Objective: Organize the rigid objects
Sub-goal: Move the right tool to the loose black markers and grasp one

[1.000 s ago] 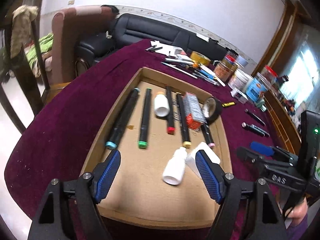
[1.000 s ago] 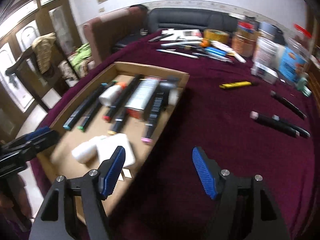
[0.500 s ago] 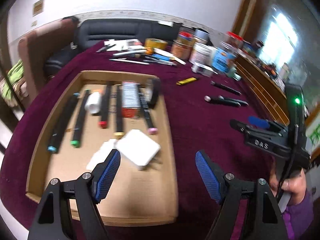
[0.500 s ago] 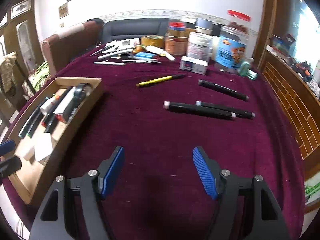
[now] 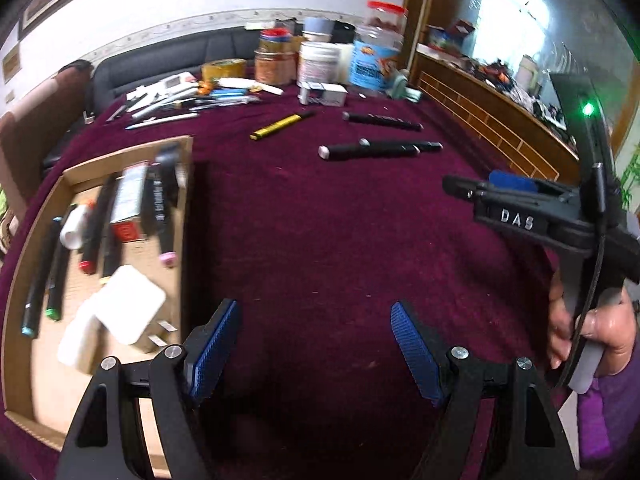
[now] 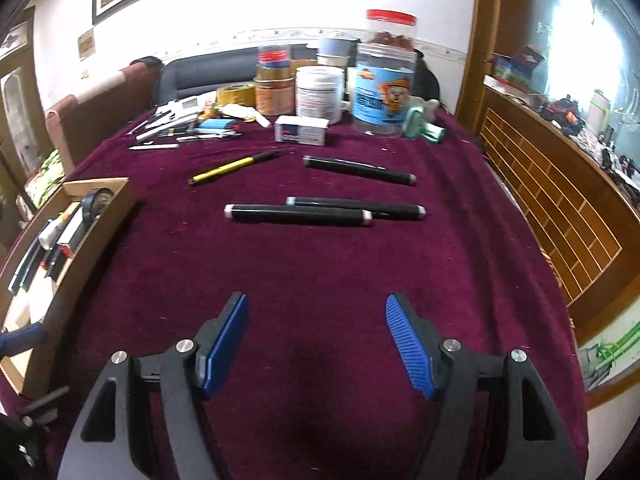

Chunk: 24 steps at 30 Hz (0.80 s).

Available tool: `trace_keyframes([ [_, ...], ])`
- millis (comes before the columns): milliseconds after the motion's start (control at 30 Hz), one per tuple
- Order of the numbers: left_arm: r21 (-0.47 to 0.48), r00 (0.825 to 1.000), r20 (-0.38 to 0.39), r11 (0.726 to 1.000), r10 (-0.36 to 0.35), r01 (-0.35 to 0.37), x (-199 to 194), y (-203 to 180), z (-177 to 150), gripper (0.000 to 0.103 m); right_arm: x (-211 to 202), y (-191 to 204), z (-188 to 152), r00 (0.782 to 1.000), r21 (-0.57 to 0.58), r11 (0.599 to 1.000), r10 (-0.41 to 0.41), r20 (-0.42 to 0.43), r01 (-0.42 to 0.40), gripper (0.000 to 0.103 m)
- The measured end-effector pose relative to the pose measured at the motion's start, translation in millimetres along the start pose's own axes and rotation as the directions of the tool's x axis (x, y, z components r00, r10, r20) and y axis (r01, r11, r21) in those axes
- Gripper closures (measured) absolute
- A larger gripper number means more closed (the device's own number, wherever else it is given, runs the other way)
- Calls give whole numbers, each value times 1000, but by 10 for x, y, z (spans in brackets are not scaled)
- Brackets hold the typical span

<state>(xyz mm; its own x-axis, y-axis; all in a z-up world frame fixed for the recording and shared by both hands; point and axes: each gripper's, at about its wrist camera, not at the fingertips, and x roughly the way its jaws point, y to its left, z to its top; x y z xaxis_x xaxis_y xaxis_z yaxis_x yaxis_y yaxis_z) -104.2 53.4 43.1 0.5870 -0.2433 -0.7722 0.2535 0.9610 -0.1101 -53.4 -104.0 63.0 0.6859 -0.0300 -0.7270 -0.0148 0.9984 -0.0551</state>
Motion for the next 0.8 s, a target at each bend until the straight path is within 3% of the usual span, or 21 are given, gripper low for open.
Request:
trace_keyframes([
  [200,38,999,-29,999,-30,31,348,-164,23,22,39,-222,-25,999,24,999,-37,-16,37,33],
  [300,-2,997,-59,999,-54,54,537,-110,73,22,69,-299,-20,999,28,999,-41,-25,42,33],
  [467,-33,994,-27,994,-109,108,546,-83,82,11,151,-563,158,1000,93,995,-17,-22,19,33],
  [633,-52,985,-22,984,-172,171,561,-66,95,2,480,-937,458,999,235,972,24,-34,-15,33],
  [800,-65,981,-16,980,-191,190,552,-56,99,1,967,-1055,730,985,308,943,154,-79,-122,33],
])
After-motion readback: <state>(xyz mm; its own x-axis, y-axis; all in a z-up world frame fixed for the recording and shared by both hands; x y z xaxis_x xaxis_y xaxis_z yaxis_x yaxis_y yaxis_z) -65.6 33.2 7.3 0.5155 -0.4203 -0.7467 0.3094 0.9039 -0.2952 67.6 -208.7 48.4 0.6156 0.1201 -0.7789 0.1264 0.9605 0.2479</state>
